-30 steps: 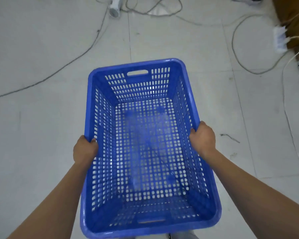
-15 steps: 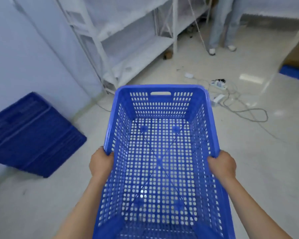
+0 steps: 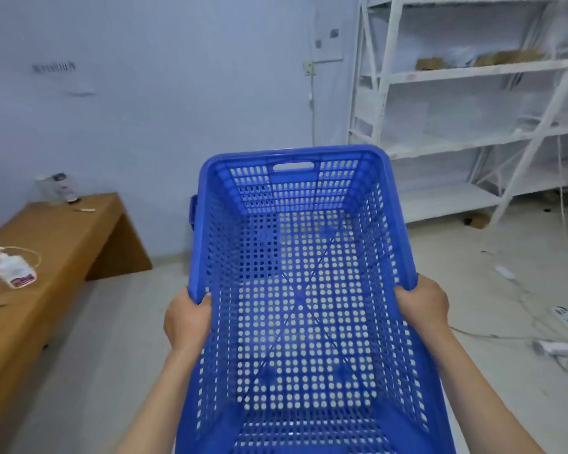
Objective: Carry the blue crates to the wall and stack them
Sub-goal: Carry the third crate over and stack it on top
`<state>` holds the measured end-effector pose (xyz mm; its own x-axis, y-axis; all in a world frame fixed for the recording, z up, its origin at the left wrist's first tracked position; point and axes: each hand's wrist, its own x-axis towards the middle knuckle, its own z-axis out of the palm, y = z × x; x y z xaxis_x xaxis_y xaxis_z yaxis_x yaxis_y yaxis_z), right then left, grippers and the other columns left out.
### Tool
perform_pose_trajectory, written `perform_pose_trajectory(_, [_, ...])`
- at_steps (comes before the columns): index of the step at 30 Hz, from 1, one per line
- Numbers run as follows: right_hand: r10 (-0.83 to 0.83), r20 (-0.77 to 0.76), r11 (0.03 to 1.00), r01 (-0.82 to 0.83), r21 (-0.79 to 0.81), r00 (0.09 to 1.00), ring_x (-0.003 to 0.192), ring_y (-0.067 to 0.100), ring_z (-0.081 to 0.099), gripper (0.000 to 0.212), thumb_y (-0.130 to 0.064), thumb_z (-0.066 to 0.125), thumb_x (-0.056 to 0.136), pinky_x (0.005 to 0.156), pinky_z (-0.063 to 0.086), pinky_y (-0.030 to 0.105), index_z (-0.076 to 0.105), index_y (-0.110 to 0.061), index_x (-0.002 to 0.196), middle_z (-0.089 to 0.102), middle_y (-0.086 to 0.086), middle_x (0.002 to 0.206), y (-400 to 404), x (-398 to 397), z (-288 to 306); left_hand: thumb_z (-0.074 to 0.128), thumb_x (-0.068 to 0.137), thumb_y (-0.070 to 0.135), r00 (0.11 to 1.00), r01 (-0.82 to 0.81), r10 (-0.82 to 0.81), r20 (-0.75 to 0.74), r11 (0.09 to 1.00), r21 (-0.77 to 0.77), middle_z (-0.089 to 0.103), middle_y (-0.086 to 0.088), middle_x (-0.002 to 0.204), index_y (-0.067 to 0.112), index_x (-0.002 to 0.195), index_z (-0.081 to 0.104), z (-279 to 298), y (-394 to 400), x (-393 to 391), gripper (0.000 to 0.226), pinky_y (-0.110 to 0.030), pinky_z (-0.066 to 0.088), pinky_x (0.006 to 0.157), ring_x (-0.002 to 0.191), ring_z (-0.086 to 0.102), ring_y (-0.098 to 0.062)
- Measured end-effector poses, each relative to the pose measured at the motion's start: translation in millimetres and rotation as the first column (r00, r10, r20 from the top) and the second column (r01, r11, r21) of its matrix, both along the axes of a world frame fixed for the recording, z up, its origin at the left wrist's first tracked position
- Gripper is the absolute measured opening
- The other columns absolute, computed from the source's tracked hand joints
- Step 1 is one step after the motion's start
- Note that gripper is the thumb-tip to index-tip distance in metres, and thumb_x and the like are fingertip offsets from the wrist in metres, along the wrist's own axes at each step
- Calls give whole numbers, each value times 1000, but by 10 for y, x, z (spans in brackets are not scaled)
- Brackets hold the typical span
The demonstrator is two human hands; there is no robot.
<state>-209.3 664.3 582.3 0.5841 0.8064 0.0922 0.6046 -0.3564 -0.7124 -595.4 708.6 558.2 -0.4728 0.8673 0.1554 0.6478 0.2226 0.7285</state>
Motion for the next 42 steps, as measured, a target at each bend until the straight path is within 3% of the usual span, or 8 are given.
perform_pose_trajectory(10, [135,-17,983,-132,126,991,66,28,62,16,-18,58,84,54,41,30,61,-6,74,66,9,69,-1491,-528,404,65,85,32,987,-129,116,108,985,113,62,3,75,24,87,56,386,-1858,-548,12,-36,47,62,70,61,-27])
perform_pose_trajectory(16, [197,-65,962,-181,203,978,54,24,47,30,-14,57,86,52,36,33,41,-11,60,53,5,56,-2103,-355,556,64,87,31,983,-148,126,134,974,172,68,-1,83,22,94,59,631,-2633,-312,12,-35,45,63,74,63,-27])
perform_pose_trajectory(21, [225,-115,941,-185,282,968,63,29,58,23,-18,59,85,57,41,34,55,0,71,63,11,65,-2290,73,580,64,82,36,964,-224,179,198,946,236,67,3,79,24,89,61,757,-3002,118,14,-39,52,70,75,65,-27])
perform_pose_trajectory(23, [231,-114,934,-188,305,966,58,27,52,24,-18,59,84,57,40,35,54,3,72,61,13,64,-2357,262,600,65,84,36,964,-223,172,203,939,262,67,3,78,23,91,63,751,-3088,274,15,-41,54,71,74,66,-25])
perform_pose_trajectory(26, [240,-105,928,-197,316,965,54,22,41,24,-16,56,83,54,38,34,47,1,70,52,11,59,-2371,482,632,66,84,35,960,-246,197,198,933,265,68,1,78,23,91,63,691,-3114,445,15,-45,56,72,73,66,-26])
perform_pose_trajectory(31, [255,-114,928,-210,309,960,51,21,40,28,-17,56,83,53,36,33,38,-11,63,46,8,54,-1973,681,669,68,86,29,949,-270,202,243,917,293,67,0,76,21,88,63,731,-2795,716,9,-43,55,68,70,65,-24])
perform_pose_trajectory(35, [263,-132,926,-211,314,956,58,31,54,25,-20,57,84,57,43,36,47,-2,69,60,19,66,-1320,772,680,67,87,28,947,-276,207,247,917,289,67,-1,75,19,87,63,709,-2180,802,10,-39,53,65,70,65,-23])
perform_pose_trajectory(42, [255,-72,917,-217,333,964,55,24,48,30,-18,58,85,56,39,35,40,-13,62,51,11,56,108,784,742,67,87,29,938,-306,229,258,899,314,66,0,77,19,88,63,610,-759,846,11,-40,52,65,71,64,-22])
